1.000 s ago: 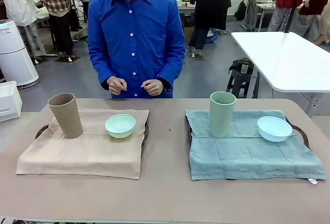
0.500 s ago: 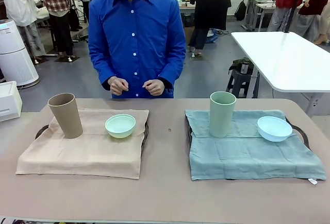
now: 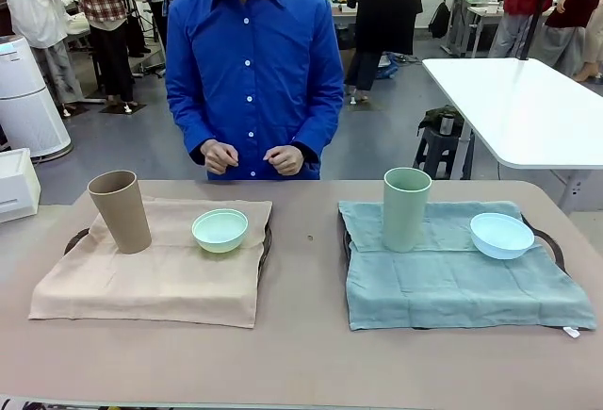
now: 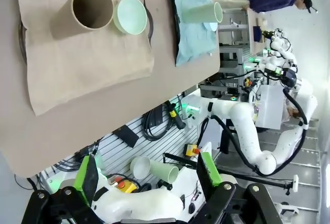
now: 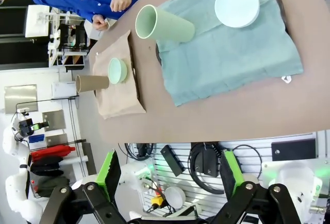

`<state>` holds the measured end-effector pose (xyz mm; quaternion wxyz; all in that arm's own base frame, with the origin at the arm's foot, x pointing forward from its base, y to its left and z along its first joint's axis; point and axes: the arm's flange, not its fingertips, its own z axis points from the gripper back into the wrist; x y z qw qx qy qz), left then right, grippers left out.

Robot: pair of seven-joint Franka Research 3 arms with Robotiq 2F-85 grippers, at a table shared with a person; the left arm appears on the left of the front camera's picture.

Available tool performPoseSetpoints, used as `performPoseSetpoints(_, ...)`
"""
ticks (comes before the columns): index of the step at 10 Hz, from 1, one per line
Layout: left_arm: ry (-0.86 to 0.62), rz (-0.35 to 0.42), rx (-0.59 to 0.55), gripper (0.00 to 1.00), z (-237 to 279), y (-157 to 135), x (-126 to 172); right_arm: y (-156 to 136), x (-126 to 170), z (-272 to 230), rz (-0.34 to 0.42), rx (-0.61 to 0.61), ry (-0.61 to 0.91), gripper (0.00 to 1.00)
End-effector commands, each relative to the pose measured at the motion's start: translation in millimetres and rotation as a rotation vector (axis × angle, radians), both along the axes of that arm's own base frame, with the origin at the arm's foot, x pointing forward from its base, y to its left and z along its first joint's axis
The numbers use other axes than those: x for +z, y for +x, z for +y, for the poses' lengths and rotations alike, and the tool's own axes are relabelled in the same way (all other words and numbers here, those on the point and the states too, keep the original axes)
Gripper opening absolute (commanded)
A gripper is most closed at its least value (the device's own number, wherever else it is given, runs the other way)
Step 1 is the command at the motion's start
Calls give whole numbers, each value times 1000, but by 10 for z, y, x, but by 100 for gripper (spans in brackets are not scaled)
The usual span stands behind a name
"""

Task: Set up a tray with a mat and arrange the tableware.
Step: Place the Picnic Bowl and Reusable plastic cup back onto the Handle tray in front of the human's position.

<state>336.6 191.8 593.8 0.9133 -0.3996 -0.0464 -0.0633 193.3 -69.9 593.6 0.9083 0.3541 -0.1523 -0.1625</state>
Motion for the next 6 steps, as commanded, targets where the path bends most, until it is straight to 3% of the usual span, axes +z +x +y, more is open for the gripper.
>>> performPoseSetpoints(1,-7,-7,1,100,-6,6,19,0,2,-15,-4,-5,2,100)
performPoseSetpoints(6,-7,-7,1,100,-6,6,19,0,2,-15,-4,-5,2,100)
